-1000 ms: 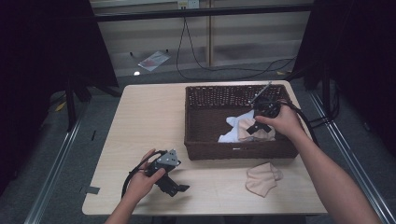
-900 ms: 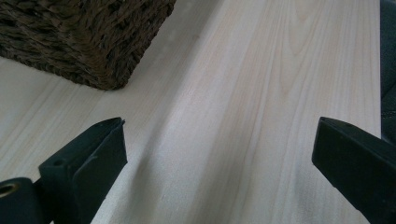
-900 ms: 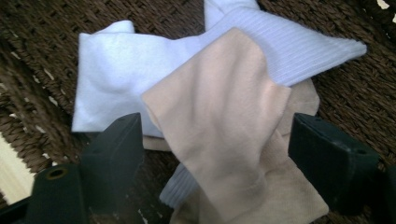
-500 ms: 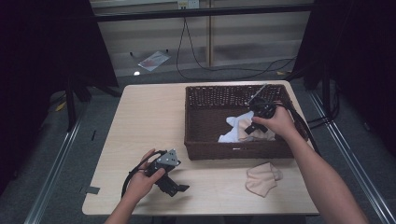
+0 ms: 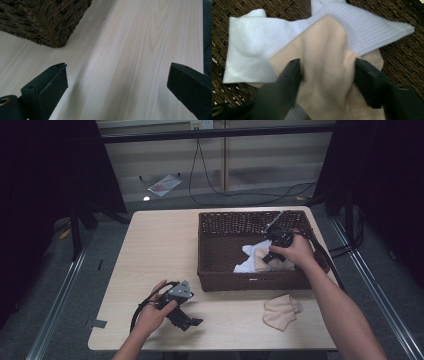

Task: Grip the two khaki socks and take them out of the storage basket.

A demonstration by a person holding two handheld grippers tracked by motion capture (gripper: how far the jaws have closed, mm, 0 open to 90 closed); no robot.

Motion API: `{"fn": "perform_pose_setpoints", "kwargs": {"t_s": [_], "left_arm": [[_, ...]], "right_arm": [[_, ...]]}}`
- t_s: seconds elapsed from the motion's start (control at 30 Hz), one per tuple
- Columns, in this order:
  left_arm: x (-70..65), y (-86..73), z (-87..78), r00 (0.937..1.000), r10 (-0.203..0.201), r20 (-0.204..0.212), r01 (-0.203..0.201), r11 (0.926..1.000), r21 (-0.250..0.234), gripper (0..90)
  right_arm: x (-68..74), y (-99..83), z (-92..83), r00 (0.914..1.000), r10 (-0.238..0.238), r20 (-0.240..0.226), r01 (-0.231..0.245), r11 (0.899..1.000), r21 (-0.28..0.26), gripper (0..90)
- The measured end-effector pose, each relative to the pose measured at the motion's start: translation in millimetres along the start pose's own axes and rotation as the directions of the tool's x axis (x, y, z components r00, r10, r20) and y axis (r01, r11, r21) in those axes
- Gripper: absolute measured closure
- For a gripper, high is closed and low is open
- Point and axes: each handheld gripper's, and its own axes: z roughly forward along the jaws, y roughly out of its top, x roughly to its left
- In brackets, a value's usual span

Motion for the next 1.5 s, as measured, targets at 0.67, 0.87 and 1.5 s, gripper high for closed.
{"fn": "perform_pose_setpoints", "kwargs": {"t_s": [0.67,0.87,1.5], "left_arm": [[0.7,-0.5,0.7,1.0,0.0,-0.004,0.0,0.9999,-0.011,2.9],[0.4,-0.3,0.8,1.0,-0.006,-0.006,0.006,0.9999,-0.01,2.9],[-0.4,0.9,0.8,0.9999,0.005,-0.013,-0.005,0.9999,-0.013,2.9]], "right_arm": [[2.3,-2.9,-19.7,0.994,0.002,-0.11,-0.004,1.0,-0.02,85.2],[2.3,-7.2,-43.2,0.9907,0.003,-0.136,-0.012,0.998,-0.066,85.2],[13.7,-8.4,-111.8,0.9901,-0.024,-0.138,0.007,0.992,-0.123,85.2]]}}
